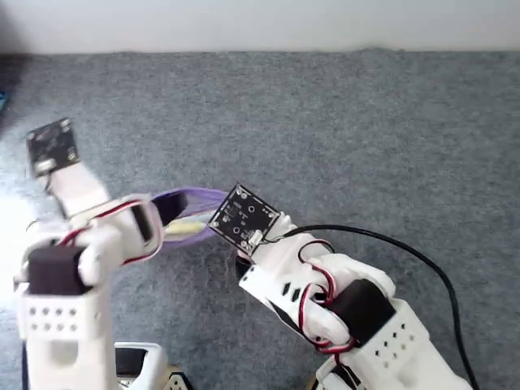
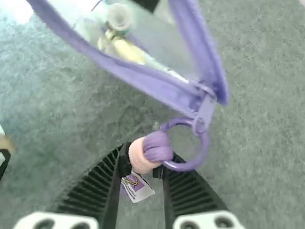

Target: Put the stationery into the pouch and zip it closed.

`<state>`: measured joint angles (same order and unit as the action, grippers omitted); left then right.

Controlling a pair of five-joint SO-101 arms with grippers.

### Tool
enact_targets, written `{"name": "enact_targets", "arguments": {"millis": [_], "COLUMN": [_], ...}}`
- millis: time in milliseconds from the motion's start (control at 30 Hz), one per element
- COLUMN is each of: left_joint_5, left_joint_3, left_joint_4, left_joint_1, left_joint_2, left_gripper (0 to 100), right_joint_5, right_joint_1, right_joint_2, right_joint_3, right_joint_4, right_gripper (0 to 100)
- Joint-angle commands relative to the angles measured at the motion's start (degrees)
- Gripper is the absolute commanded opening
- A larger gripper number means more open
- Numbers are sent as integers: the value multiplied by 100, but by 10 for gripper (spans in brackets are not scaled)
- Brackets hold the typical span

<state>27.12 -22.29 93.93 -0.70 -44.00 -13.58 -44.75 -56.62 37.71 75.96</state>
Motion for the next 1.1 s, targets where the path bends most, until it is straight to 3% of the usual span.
{"name": "enact_targets", "arguments": {"millis": [0,233,500,633,1067], "left_joint_5": [396,466,290,290,-88], "left_joint_3": [505,2273,3591,3864,3837], "left_joint_4": [-352,-325,369,668,651], "left_joint_1": [642,826,862,818,905], "left_joint_2": [747,1793,2347,2286,1240], "left_gripper": [340,340,340,338,338], "right_joint_5": [26,677,703,703,404], "right_joint_1": [-57,171,1455,1991,1991], "right_joint_2": [-286,-760,-796,-778,-760], "right_joint_3": [-396,-387,-387,-387,-396], "right_joint_4": [365,1033,576,-22,-541], "right_gripper": [10,10,9,9,9]}}
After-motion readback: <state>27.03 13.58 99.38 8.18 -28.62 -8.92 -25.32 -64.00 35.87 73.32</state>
